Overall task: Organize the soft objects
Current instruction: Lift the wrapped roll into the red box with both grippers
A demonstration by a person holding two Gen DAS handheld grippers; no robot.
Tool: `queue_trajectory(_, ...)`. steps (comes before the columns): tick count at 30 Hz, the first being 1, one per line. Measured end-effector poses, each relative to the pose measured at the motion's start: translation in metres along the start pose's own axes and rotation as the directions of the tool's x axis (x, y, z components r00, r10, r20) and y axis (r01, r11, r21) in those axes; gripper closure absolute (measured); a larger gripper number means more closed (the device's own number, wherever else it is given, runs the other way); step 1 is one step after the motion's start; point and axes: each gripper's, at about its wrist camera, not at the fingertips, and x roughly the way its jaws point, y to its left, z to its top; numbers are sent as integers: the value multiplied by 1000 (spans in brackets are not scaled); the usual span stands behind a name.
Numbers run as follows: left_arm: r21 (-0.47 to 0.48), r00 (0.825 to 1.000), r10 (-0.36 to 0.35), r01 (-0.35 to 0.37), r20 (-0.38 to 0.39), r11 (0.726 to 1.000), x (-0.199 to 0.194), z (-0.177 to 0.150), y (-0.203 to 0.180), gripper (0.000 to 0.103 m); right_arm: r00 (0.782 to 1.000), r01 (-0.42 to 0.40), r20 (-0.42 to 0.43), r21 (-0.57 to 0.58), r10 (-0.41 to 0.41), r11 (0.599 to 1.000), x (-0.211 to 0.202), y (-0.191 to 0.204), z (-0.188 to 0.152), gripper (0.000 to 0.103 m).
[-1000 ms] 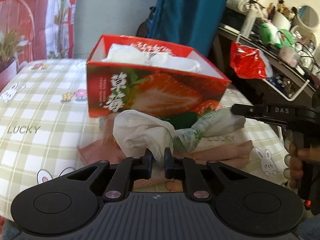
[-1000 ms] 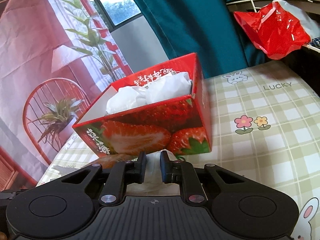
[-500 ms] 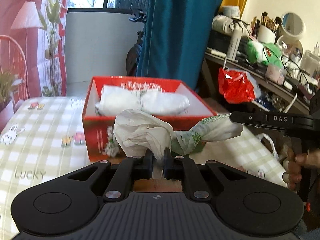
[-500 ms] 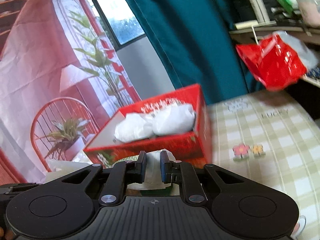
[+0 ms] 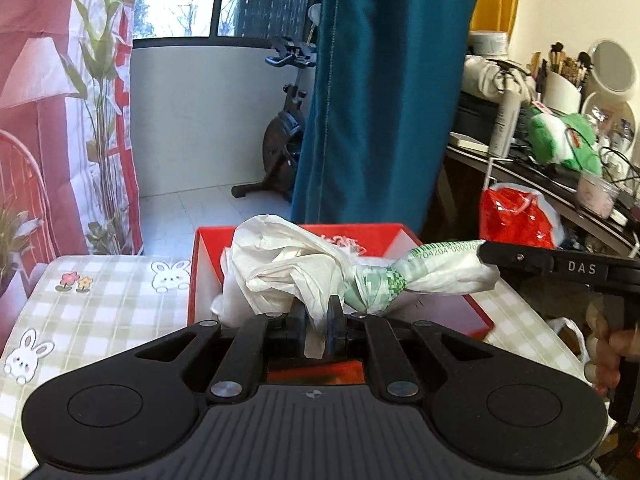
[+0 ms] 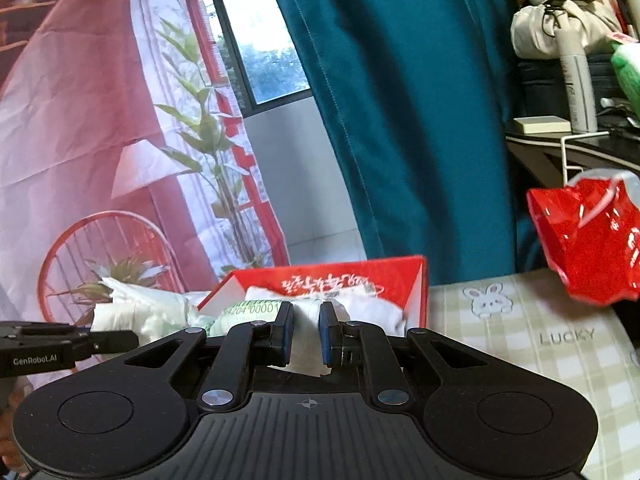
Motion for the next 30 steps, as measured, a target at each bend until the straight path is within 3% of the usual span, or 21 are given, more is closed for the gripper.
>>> queue_trajectory(9, 11, 997, 22, -21, -72, 1000, 50, 16, 17, 92, 998, 45, -49, -15, -46, 999, 49, -13, 15, 91)
queue_trajectory(30, 33, 978, 60, -55, -201, 998, 104, 14, 40, 92, 972, 109, -201, -69, -120, 992, 126, -23, 5, 91)
